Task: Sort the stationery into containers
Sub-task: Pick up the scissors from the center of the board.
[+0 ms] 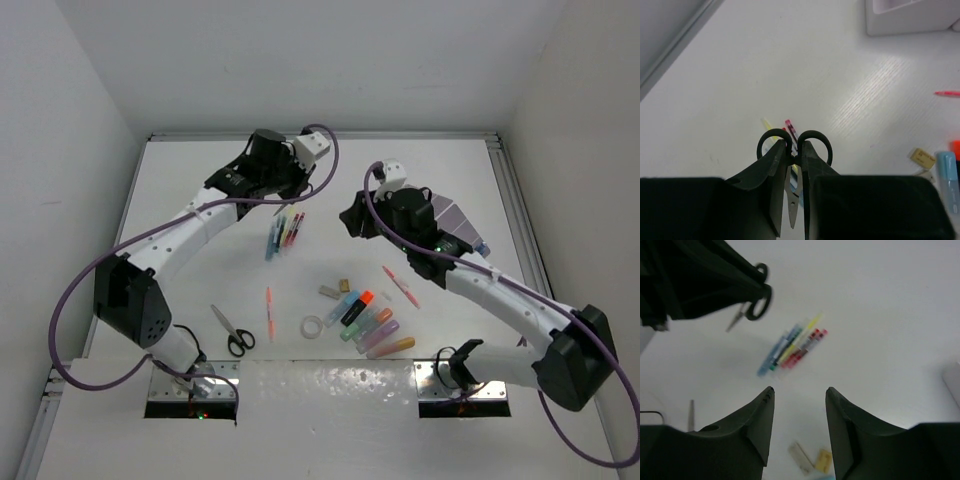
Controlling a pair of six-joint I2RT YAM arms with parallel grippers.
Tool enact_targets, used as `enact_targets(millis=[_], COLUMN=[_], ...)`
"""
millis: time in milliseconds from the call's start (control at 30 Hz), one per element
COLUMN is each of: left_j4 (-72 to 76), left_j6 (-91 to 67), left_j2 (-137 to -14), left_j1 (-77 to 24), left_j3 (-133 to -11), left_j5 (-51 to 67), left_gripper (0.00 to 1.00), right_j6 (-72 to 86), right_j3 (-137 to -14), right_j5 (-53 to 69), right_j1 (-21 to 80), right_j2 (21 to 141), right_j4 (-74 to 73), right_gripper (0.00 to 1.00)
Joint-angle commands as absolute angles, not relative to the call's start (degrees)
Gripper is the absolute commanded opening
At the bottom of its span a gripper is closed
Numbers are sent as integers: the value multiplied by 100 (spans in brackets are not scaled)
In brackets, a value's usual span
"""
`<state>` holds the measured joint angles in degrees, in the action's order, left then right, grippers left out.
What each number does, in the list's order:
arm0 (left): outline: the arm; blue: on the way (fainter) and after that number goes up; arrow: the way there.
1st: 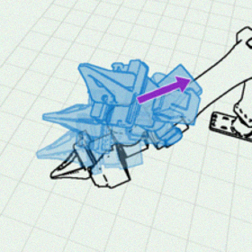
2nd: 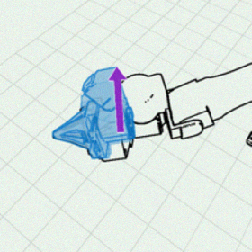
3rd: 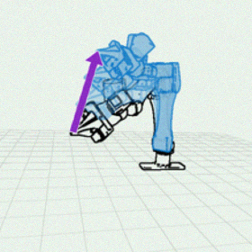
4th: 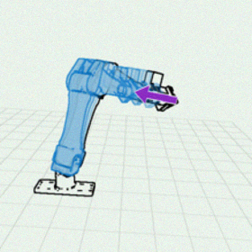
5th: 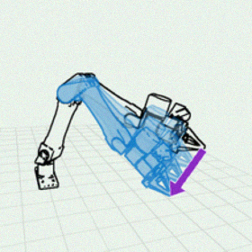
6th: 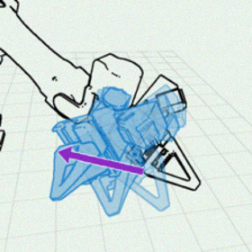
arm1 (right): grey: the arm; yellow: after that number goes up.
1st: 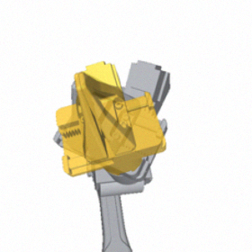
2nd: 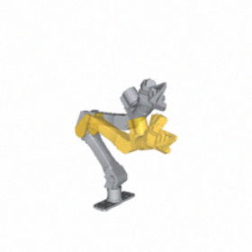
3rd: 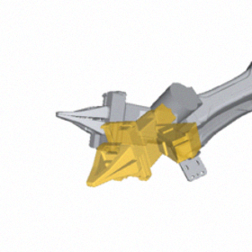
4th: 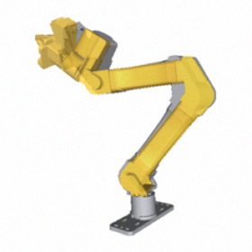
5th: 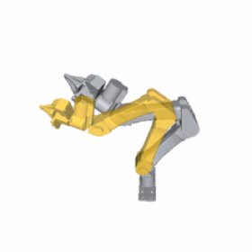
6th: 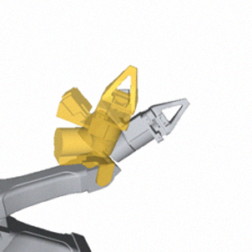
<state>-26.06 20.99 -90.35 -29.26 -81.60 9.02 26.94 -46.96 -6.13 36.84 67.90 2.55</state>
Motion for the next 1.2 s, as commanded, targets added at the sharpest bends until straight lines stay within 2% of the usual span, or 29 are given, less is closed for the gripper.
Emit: enact_targets(millis=[0,133,333,967,1067,1167], left_j4=[-2057,-1829,-1793,-1881,-1907,-1925], left_j6=[1732,1644,1564,1758,1758,1732], left_j2=[-8737,-8534,-8455,-8253,-8270,-8270], left_j1=[-3137,-3234,-3313,-3428,-3437,-3445], left_j3=[-8130,-7981,-7937,-7673,-7664,-7664], left_j5=[703,685,721,1072,1107,1169], left_gripper=[0,0,0,0,0,0], right_j6=[2725,2733,2698,2461,2461,2496], right_j3=[-5202,-5352,-5695,-5897,-5871,-5854], right_j5=[-35,202,334,167,158,149], right_j1=[3841,3894,3911,3885,3885,3885], right_j2=[7110,7496,7945,8534,8569,8596], right_j4=[1238,1757,1767,2074,2136,2197], right_gripper=[45,45,44,37,32,17])
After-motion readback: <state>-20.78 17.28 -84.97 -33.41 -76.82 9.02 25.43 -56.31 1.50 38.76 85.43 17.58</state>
